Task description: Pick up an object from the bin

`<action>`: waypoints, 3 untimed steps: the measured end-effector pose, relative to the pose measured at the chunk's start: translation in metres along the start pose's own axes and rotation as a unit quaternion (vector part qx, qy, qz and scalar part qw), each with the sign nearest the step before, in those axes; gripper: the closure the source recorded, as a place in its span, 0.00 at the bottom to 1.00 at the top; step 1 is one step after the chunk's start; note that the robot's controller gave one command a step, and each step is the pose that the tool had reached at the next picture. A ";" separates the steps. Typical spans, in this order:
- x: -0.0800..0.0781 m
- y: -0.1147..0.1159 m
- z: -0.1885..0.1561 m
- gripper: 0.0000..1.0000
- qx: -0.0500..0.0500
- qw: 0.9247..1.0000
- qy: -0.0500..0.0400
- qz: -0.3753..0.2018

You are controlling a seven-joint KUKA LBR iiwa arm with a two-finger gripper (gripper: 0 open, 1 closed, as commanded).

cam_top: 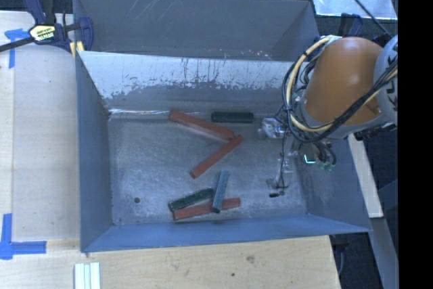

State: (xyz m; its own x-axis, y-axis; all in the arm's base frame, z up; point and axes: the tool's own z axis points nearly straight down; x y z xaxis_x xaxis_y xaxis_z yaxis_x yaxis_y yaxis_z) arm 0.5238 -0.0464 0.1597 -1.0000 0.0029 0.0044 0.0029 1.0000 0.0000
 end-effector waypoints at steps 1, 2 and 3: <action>-0.002 0.000 -0.004 0.00 0.000 1.000 -0.004 -0.001; -0.030 0.057 0.054 0.00 0.001 0.998 -0.005 -0.069; -0.043 0.080 0.058 0.00 0.000 0.993 -0.002 -0.115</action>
Offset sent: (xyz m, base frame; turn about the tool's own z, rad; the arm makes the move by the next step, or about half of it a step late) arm 0.0429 0.0907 -0.0897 -0.2199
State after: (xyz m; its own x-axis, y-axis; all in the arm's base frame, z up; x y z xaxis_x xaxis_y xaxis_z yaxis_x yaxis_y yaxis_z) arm 0.5662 0.0330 0.1020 -0.9743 -0.2251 -0.0005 -0.2251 0.9743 0.0000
